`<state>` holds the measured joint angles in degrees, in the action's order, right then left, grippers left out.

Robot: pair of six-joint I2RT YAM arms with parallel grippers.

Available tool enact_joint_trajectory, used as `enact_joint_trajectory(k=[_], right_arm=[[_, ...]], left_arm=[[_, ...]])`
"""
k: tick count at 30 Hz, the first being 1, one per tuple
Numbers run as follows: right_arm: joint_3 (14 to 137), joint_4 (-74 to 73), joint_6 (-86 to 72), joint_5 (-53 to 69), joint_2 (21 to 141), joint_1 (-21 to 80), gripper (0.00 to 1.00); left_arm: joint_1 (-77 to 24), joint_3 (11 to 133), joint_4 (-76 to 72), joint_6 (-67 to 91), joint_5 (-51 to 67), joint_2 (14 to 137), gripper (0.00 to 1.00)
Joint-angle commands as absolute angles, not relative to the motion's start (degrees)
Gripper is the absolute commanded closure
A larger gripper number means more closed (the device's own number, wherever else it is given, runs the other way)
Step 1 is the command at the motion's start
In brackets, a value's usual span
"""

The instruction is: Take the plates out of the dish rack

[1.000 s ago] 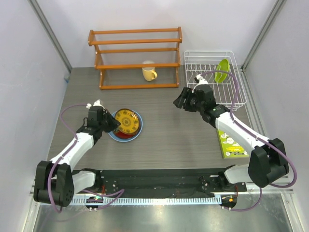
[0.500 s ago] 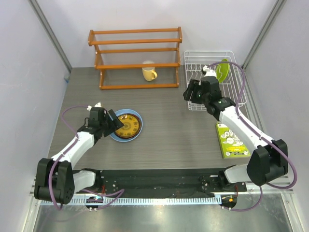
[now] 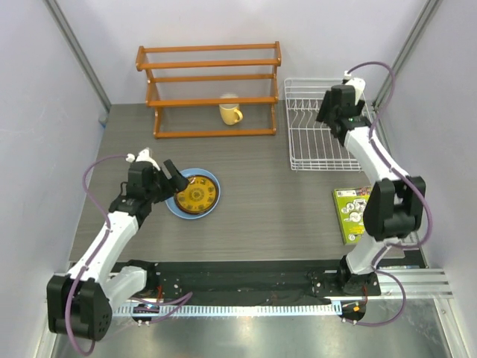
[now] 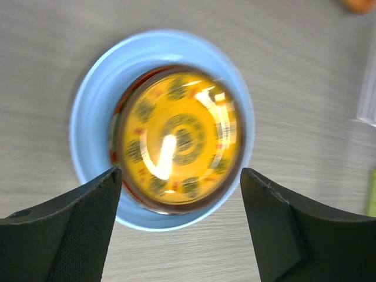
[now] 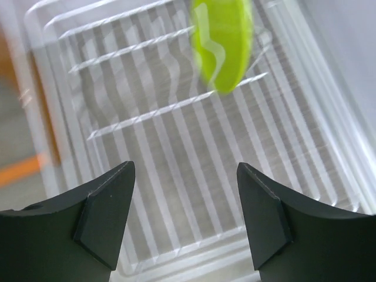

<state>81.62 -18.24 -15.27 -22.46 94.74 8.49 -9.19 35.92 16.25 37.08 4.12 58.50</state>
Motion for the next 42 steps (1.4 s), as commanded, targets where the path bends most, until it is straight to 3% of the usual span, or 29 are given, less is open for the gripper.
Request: enact_joint_trajectory(k=[1,5,10,16,18,19,22,25,31,39,42], right_arm=[[94.9,-15.8,-11.9,-24.8,104.2,2.0,0.24],[106.2,-16.2,-8.7,-21.7,115.2,-2.5,0.24],[120.0,-19.4,-6.1,-18.8,126.8,-4.5,0.24],[127.1,-20.2,-4.1,-18.3,134.3,-5.5,0.29],[127.9,-20.7,-3.8,-17.7,135.1,-5.8,0.35],[127.8,-20.8,-3.6,-17.8,135.4,-5.8,0.5],[127.5,-20.9,-3.5,-17.2,135.8,-5.8,0.8],[127.4,-21.2,-4.0,-16.8,135.8,-5.8,0.96],[127.3,-21.2,-1.0,-20.9,133.3,-4.1,0.99],[123.5,-10.6,14.7,-47.9,129.5,4.2,0.99],[119.5,-5.2,19.9,-52.8,126.7,5.6,0.98]], left_arm=[[-8.9,39.8,9.9,36.2,13.1,54.5,0.16],[-9.0,41.8,6.0,36.7,18.5,54.5,0.06],[-9.0,44.1,5.7,33.9,21.4,55.0,0.03],[-9.0,45.3,6.1,32.4,20.1,56.2,0.02],[-9.0,45.6,6.0,32.4,19.8,57.5,0.03],[-9.1,45.9,6.0,32.5,19.8,58.0,0.03],[-9.0,46.0,5.6,33.0,19.8,59.8,0.04],[-9.0,45.6,4.9,33.4,20.4,60.7,0.06],[-9.1,44.9,4.8,33.4,19.6,60.3,0.07],[-9.0,44.6,6.7,32.3,17.7,58.6,0.07],[-9.0,44.6,7.5,32.0,17.4,58.1,0.07]])
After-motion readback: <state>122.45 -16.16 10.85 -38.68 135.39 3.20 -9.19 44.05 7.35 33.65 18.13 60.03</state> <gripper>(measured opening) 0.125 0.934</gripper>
